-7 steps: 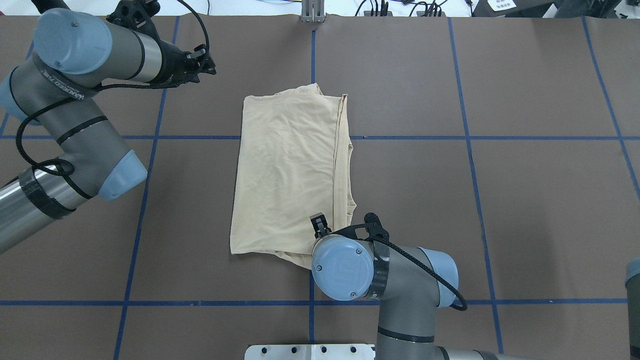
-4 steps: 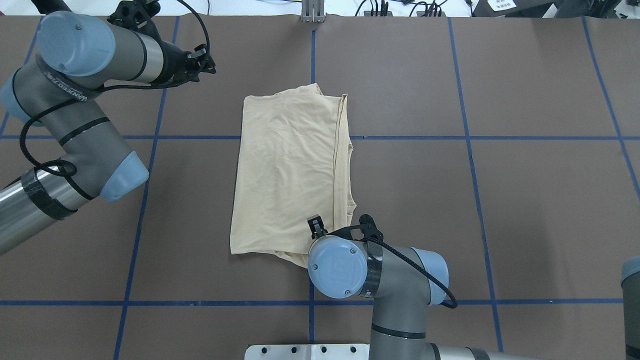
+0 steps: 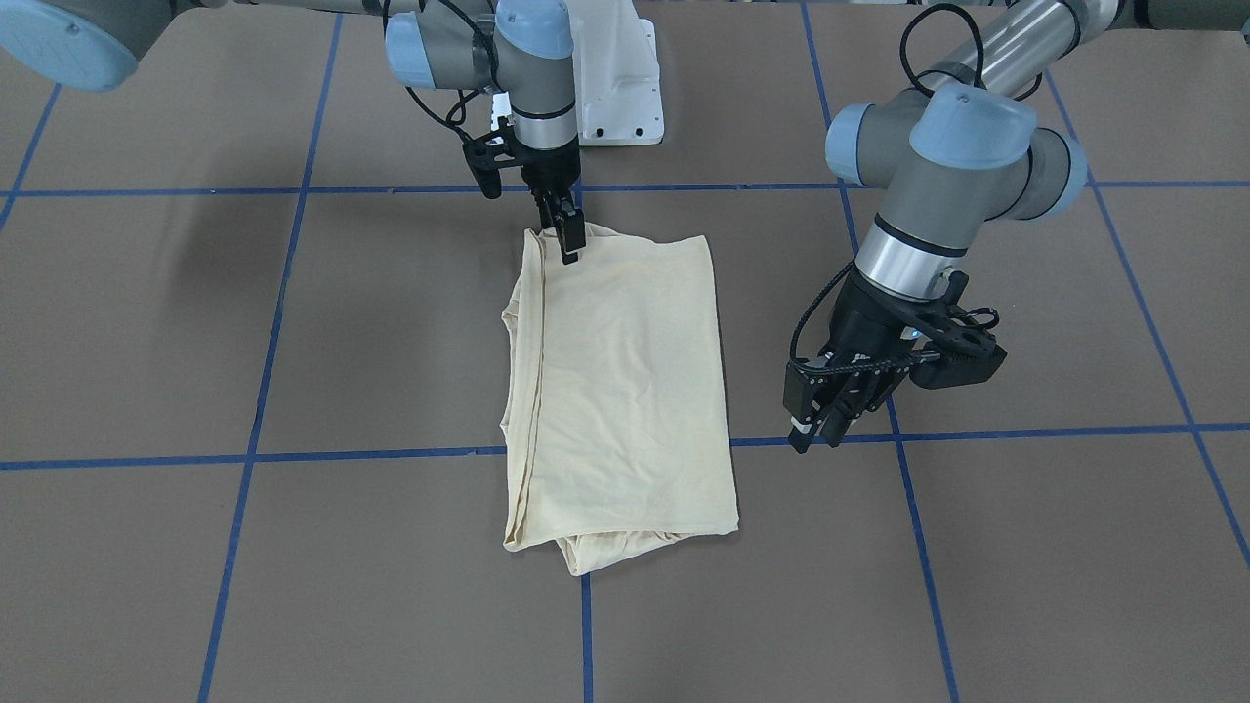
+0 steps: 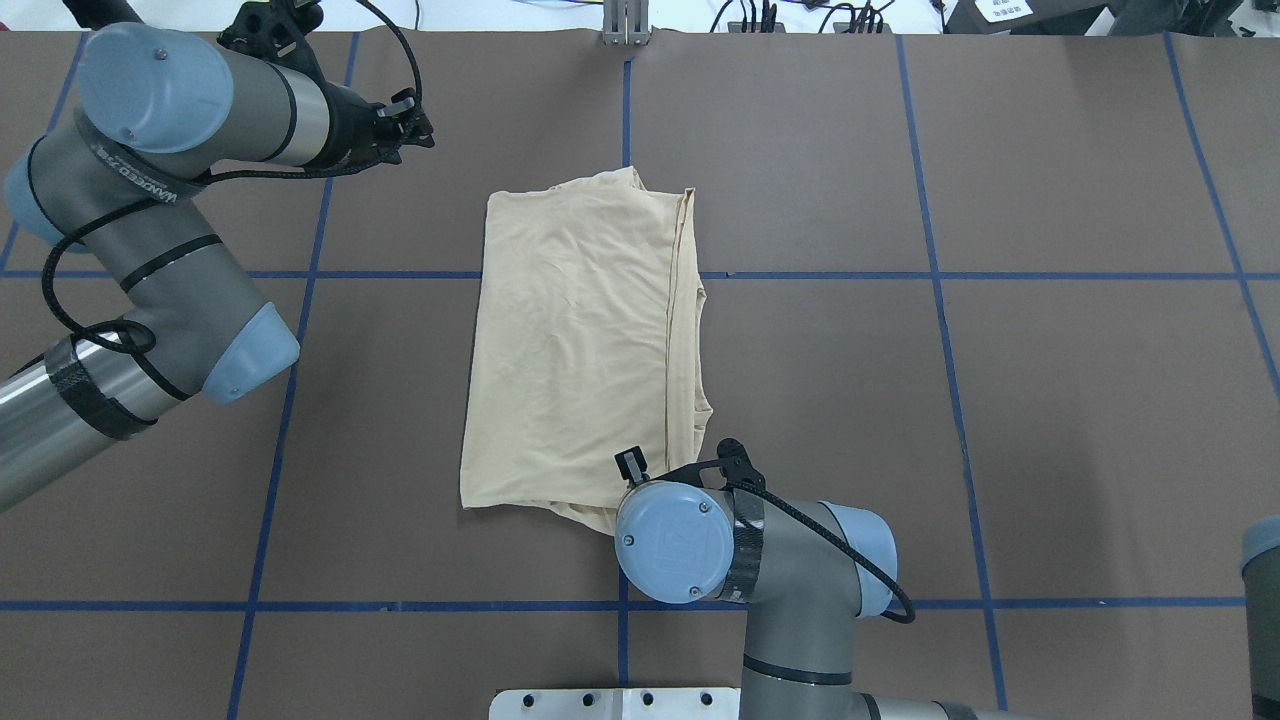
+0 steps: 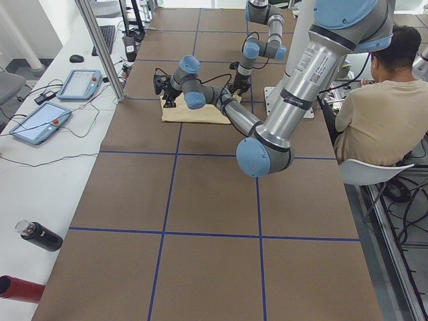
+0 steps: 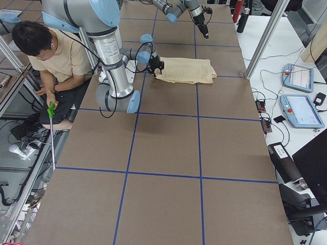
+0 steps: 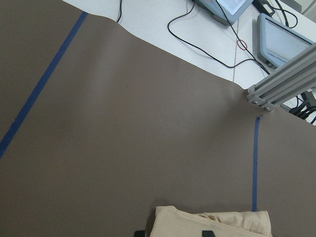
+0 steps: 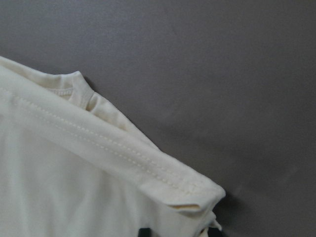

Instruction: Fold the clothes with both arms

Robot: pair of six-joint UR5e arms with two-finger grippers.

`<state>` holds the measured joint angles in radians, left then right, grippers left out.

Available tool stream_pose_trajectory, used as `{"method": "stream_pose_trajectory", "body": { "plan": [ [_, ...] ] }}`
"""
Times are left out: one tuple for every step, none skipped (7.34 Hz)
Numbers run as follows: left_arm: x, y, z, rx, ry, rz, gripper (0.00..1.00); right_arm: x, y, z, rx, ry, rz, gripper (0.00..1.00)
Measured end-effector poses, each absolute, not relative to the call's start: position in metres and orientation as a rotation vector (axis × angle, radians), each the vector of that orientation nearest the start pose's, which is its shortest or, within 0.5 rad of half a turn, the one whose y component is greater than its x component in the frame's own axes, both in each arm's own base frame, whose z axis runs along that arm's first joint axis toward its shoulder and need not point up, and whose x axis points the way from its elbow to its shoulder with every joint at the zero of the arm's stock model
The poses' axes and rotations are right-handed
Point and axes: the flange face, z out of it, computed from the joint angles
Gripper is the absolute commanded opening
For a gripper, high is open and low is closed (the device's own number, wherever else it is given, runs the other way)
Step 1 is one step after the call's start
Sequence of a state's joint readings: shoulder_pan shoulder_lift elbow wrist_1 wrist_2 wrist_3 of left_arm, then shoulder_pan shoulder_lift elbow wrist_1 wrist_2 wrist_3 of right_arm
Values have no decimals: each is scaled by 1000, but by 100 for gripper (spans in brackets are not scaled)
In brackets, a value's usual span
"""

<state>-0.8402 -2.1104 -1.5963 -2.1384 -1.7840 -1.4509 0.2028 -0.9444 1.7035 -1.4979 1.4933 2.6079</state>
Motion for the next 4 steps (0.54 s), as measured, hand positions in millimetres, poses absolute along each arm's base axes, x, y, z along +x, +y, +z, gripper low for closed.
{"method": "stream_pose_trajectory", "body": {
  "plan": [
    [371, -581, 268, 357, 1102, -519, 49, -631, -273, 229, -291, -846, 1190, 0],
    [371, -581, 268, 356, 1103, -518, 48, -629, -272, 227, -295, -848, 1186, 0],
    [372, -580, 268, 354, 1103, -517, 48, -627, -271, 225, -300, -852, 1183, 0],
    [373, -578, 266, 350, 1108, -515, 48, -625, -271, 223, -305, -855, 1181, 0]
  ]
}}
